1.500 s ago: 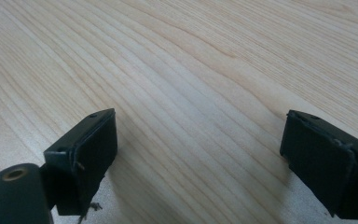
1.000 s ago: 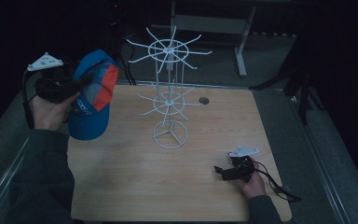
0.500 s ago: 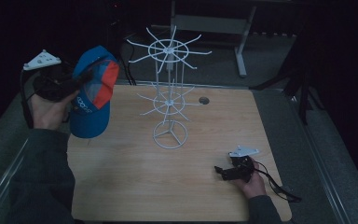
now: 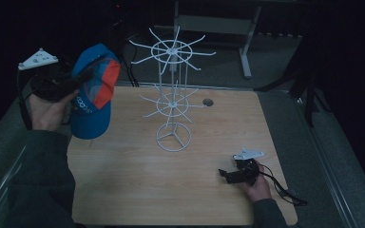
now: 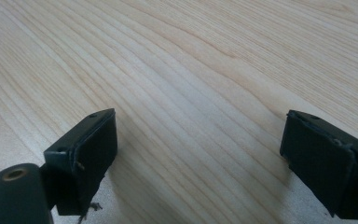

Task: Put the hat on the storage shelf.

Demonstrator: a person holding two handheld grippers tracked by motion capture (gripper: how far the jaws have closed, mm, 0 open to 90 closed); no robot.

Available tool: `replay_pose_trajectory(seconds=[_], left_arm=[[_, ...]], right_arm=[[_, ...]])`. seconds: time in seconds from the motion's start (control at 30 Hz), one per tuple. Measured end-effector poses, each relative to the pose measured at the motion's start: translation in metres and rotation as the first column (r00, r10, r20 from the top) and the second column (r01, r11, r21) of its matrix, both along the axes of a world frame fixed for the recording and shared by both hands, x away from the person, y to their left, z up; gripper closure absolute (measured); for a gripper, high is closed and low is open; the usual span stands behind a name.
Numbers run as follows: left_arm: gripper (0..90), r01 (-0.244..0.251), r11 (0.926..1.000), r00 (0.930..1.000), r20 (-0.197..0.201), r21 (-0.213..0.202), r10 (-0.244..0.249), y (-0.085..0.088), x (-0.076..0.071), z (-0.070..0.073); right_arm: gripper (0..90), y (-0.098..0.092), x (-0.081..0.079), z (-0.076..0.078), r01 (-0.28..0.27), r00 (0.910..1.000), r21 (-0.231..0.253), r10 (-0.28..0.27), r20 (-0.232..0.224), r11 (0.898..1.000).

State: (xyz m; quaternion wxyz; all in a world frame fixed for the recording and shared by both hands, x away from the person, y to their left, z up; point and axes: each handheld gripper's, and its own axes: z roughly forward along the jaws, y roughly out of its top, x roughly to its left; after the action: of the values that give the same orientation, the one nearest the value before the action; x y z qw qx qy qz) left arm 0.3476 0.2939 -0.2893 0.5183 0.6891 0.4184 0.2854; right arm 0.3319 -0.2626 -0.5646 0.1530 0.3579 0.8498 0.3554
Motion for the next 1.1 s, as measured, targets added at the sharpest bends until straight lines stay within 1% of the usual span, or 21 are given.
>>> replay_pose_trajectory(seconds=[0.13,0.3,0.57,0.67,0.93,1.1], left_arm=[[87.7,0.008,0.9999,0.9999,0.013,-0.013,-0.008,-0.001,-0.001,0.004],[87.6,0.014,0.9997,0.9996,0.023,-0.019,-0.014,-0.002,-0.001,0.008],[87.6,0.019,0.9983,0.9995,0.028,-0.055,-0.018,0.000,0.001,0.008],[87.7,0.027,0.9963,0.9992,0.031,-0.082,-0.024,0.003,0.001,0.009],[87.7,0.030,0.9933,0.9994,0.018,-0.112,-0.028,0.008,0.005,0.008],[87.7,0.025,0.9936,0.9997,0.005,-0.110,-0.024,0.010,0.008,0.010]], right_arm=[[10.7,0.000,0.000,0.000,0.000,1.0000,0.000,0.000,0.000,1.000],[10.7,0.000,0.000,0.000,0.000,1.0000,0.000,0.000,0.000,1.000],[10.7,0.000,0.000,0.000,0.000,1.0000,0.000,0.000,0.000,1.000],[10.7,0.000,0.000,0.000,0.000,1.0000,0.000,0.000,0.000,1.000],[10.7,0.000,0.000,0.000,0.000,1.0000,0.000,0.000,0.000,1.000],[10.7,0.000,0.000,0.000,0.000,1.0000,0.000,0.000,0.000,1.000]])
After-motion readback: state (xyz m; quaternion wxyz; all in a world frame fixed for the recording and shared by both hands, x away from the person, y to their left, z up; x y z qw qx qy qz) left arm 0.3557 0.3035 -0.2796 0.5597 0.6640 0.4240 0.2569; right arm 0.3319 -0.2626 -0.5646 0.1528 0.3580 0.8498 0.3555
